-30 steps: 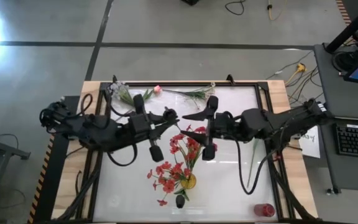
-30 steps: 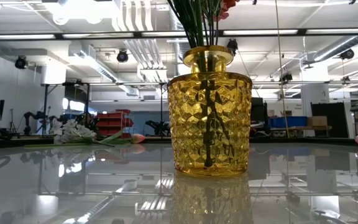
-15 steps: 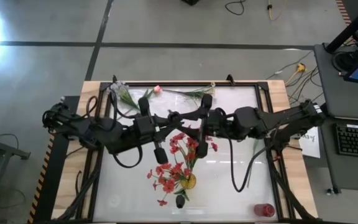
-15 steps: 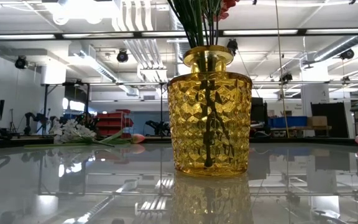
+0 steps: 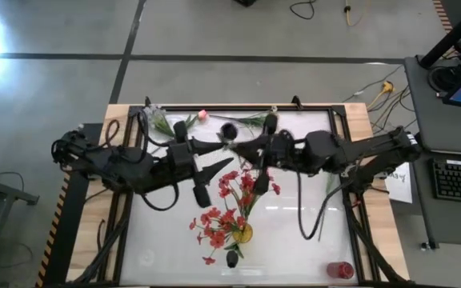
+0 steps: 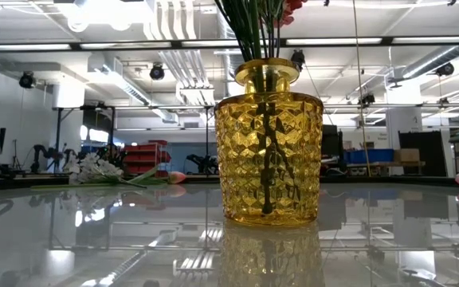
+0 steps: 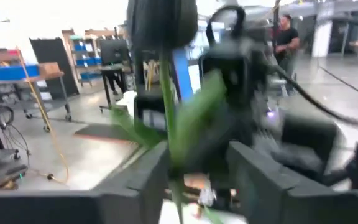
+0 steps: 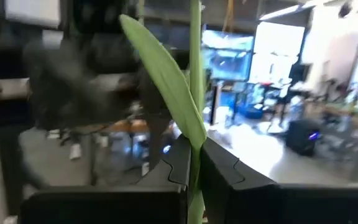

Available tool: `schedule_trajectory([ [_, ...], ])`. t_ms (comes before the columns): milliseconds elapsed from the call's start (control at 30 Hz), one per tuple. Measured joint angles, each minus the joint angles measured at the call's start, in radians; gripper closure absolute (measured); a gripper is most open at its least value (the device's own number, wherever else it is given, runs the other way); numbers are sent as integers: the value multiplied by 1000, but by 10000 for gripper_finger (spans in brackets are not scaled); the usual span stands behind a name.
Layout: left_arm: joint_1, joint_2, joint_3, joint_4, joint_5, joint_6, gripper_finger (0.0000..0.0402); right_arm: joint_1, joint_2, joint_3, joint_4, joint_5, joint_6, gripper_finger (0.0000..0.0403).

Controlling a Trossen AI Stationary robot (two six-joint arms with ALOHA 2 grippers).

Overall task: Sort flowers into vase by color
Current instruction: Put the black tulip into the yellow vase

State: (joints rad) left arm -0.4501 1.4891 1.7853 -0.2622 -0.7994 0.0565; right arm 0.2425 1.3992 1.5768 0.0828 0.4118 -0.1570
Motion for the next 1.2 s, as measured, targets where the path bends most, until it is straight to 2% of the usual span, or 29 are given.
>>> schedule_trajectory([
  [67,-1,-22,4,-103,-4,-63,205,0,-35,3,6,13,-44,390],
  [167,-1,-51,4,-274,-73,-194,165,3,-95,5,12,7,-74,390],
  [300,-1,-71,4,-504,-172,-359,135,42,-162,-5,16,-111,-90,390],
  [433,-1,-82,-3,-674,-183,-503,128,111,-192,-13,34,-244,-93,390],
  [567,-5,-93,-19,-751,-183,-586,135,208,-202,-27,41,-352,-113,390],
  [767,-6,-119,-46,-751,-188,-598,140,333,-200,-110,70,-358,-76,390],
  [867,-6,-125,-46,-766,-188,-598,141,383,-200,-197,129,-290,-33,390],
  [1000,-5,-133,-46,-800,-190,-598,141,446,-209,-349,234,-116,14,390],
  [1133,-4,-134,-47,-806,-220,-598,141,482,-205,-508,462,101,3,390],
  [1200,-4,-134,-47,-814,-230,-598,141,486,-179,-591,621,171,-45,390],
])
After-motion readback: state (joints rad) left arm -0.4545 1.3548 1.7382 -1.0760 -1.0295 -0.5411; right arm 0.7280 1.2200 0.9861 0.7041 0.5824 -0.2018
